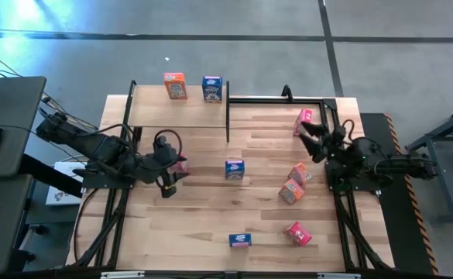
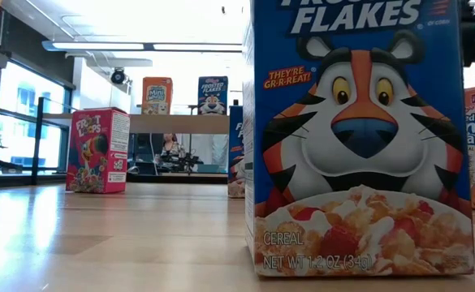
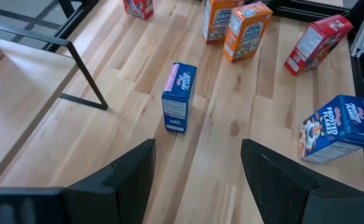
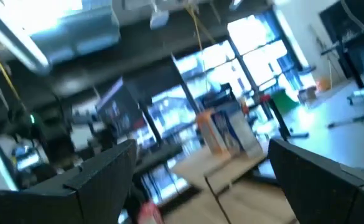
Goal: Stack cereal on shelf
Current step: Put the bottom right red cereal box on the the shelf
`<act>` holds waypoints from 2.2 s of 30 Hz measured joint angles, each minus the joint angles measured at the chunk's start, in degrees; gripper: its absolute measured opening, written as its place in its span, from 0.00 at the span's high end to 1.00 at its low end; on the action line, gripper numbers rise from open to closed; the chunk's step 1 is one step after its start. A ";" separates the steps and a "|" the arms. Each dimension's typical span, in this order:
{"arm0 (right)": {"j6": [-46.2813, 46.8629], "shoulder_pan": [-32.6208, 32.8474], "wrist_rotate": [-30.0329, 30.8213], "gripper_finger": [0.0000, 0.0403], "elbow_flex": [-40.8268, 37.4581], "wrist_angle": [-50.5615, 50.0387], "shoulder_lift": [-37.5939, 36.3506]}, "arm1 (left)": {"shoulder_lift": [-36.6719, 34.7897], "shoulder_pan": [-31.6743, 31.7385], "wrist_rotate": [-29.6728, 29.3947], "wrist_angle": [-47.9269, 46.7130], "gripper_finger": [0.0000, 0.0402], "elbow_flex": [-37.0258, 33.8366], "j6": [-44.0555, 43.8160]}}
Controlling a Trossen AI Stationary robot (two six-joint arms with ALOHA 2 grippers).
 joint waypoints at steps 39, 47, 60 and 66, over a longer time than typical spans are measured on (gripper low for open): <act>40.89 18.54 -14.39 0.11 70.44 -86.37 54.94 | 0.00 1.45 0.06 0.01 0.43 0.00 4.94; 50.93 25.76 -11.69 0.11 78.27 -98.97 64.36 | 0.00 1.45 0.08 0.03 0.43 0.00 6.79; 65.46 35.83 -15.22 0.11 78.76 -101.67 70.97 | 0.00 2.57 0.10 0.43 0.43 -0.02 6.57; 71.07 40.62 -15.33 0.11 78.76 -101.71 72.85 | 0.00 5.34 -0.82 0.48 0.43 -0.02 7.52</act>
